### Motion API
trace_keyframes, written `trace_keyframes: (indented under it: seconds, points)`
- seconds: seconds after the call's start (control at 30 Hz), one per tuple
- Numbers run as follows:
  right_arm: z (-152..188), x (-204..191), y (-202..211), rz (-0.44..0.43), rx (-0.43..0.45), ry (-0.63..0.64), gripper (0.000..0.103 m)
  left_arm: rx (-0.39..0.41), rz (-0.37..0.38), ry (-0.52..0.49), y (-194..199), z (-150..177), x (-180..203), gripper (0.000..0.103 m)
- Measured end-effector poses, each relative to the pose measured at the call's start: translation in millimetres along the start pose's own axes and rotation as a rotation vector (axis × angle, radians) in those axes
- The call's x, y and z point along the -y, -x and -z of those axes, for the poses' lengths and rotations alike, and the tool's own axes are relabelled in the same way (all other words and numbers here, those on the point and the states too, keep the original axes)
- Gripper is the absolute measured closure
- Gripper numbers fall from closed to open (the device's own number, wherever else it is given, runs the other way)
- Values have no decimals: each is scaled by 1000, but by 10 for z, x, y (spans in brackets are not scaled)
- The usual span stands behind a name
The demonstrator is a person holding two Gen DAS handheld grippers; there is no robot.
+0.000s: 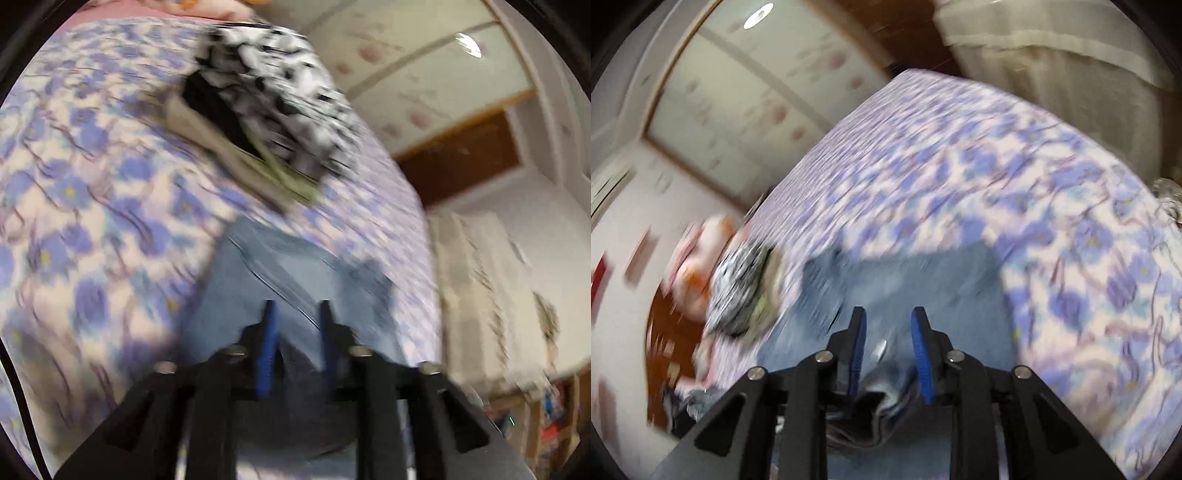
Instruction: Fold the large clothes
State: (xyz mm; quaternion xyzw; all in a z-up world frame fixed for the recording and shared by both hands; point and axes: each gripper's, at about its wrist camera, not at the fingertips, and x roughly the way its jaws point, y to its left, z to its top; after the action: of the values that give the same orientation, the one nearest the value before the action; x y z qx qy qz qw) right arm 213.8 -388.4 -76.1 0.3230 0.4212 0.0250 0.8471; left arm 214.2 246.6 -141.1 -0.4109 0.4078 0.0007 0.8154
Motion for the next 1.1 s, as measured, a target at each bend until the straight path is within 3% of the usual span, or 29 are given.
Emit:
trace_keyframes:
  seconds: [0.03, 0.07, 0.17, 0.3, 0.47, 0.57, 0.8, 1.0, 1.1]
  points:
    - [-47, 66, -89, 21, 1, -20, 60, 5, -23, 37, -113, -117, -86, 45]
    - [-95, 118, -197, 36, -7, -34, 56, 7, -23, 63, -153, -198, -175, 38]
    - [-98, 273, -569, 79, -85, -32, 56, -17, -72, 29, -368, -285, -254, 38]
    - [53, 331, -986, 147, -188, 35, 56, -100, -149, -128, -729, -238, -160, 38]
    - [129, 423, -1211, 205, -222, 110, 56, -170, -175, -300, -1053, -124, 3, 38]
    - [156, 467, -1275, 177, -243, 128, 56, -209, -197, -408, -1216, -43, 111, 38]
    - [208, 512, -1341, 139, -266, 201, 55, -282, -238, -550, -1480, 36, 130, 38]
    - [218, 598, -1410, 105, -269, 178, 55, -332, -211, -580, -1623, 33, 124, 30]
    - [225, 628, -1409, 86, -263, 174, 54, -384, -123, -568, -1632, -11, 138, 29]
